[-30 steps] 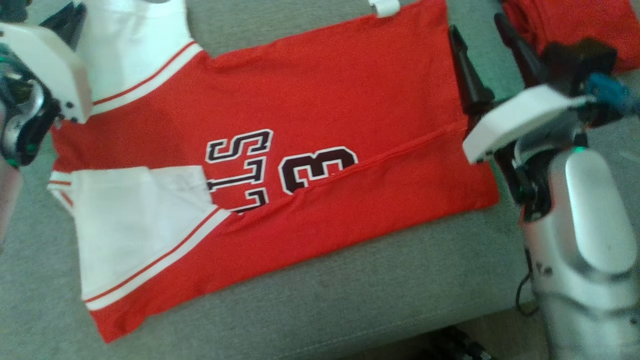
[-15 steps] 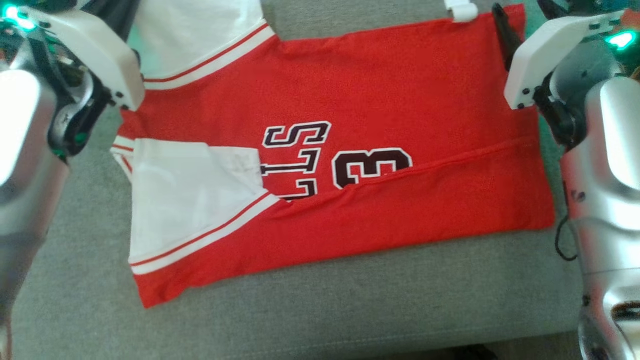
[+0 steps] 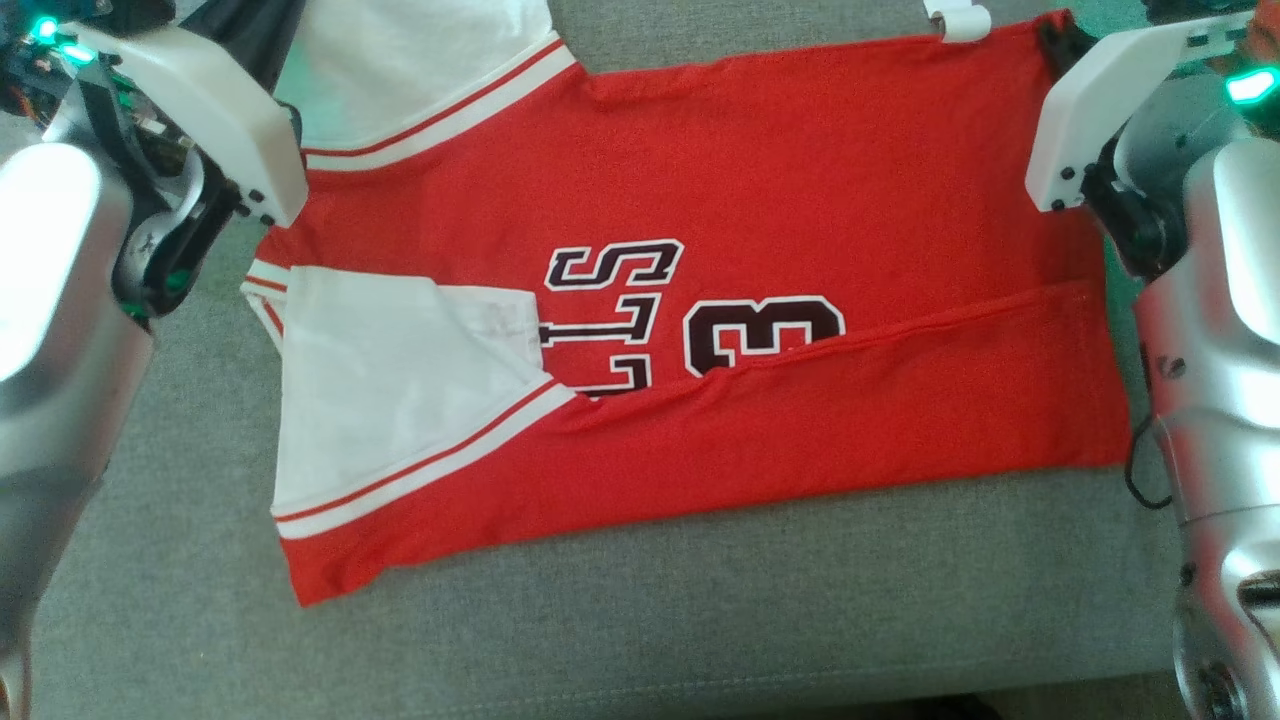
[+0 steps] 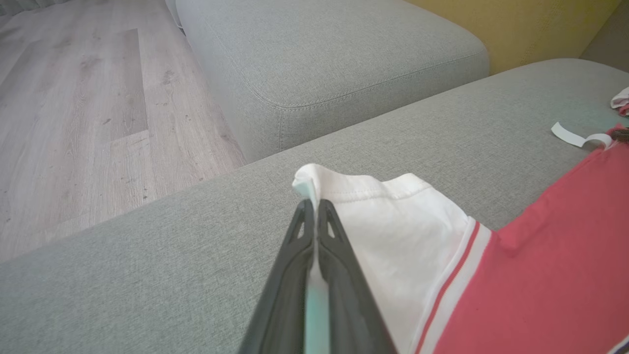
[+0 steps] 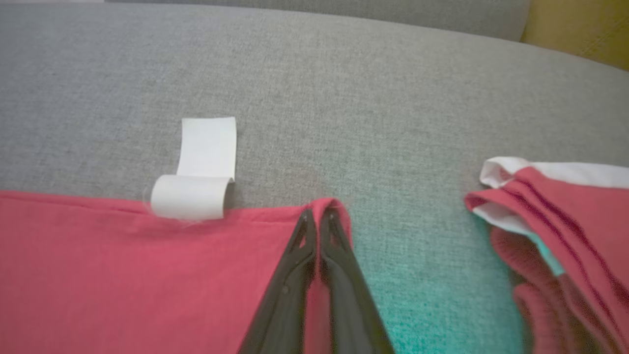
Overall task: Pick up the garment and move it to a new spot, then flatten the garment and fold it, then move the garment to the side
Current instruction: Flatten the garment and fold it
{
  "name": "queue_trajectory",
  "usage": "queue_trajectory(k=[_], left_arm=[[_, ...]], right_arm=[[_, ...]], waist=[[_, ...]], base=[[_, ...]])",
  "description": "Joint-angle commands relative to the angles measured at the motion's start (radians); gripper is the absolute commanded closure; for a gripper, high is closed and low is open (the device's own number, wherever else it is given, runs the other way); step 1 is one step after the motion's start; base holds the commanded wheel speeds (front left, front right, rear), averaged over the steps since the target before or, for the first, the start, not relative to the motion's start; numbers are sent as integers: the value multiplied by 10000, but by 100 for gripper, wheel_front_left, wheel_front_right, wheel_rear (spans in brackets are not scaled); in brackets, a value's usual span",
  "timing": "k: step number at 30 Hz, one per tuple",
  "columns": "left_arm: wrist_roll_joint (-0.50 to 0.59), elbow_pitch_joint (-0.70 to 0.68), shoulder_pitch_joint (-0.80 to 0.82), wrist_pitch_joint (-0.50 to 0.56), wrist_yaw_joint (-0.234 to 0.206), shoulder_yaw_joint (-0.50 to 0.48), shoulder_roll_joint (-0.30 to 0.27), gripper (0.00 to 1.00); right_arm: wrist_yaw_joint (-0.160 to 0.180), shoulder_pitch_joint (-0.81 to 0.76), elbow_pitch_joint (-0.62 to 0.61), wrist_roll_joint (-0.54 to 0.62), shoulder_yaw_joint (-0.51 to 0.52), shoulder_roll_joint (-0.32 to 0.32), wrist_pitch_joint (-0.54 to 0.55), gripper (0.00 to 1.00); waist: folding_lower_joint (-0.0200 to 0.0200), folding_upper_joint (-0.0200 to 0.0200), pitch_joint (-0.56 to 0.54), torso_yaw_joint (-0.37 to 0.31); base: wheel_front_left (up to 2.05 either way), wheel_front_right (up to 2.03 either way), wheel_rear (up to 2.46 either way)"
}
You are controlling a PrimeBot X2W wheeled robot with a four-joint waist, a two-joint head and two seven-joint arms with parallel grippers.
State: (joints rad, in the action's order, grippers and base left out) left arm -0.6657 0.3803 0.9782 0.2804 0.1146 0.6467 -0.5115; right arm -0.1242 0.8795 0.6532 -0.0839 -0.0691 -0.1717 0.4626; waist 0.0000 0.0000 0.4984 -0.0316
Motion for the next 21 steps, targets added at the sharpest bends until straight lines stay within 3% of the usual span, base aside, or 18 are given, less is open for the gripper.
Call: queue_trajectory(k=[1,13,21], left_arm=[[-79,-259,529,-78,21,-404,-395,100],[-405,-840,-569,-844,-122,-682,-790,100],[-746,-2578,-2864,-1389,-768,-849,-1409,100]], right_arm=[[-65,405,-186,-81,-125,-65,-267,100],[-65,-71,-74,-606,-772,-115,-1844,100],[-65,-1936,-1260,-1472,-1241,-549,-2505,100]], waist=[[0,0,2,-2],[0,0,-739,-11],[0,0,-1978,149]], base=[[0,0,0],[0,0,0],[0,0,0]])
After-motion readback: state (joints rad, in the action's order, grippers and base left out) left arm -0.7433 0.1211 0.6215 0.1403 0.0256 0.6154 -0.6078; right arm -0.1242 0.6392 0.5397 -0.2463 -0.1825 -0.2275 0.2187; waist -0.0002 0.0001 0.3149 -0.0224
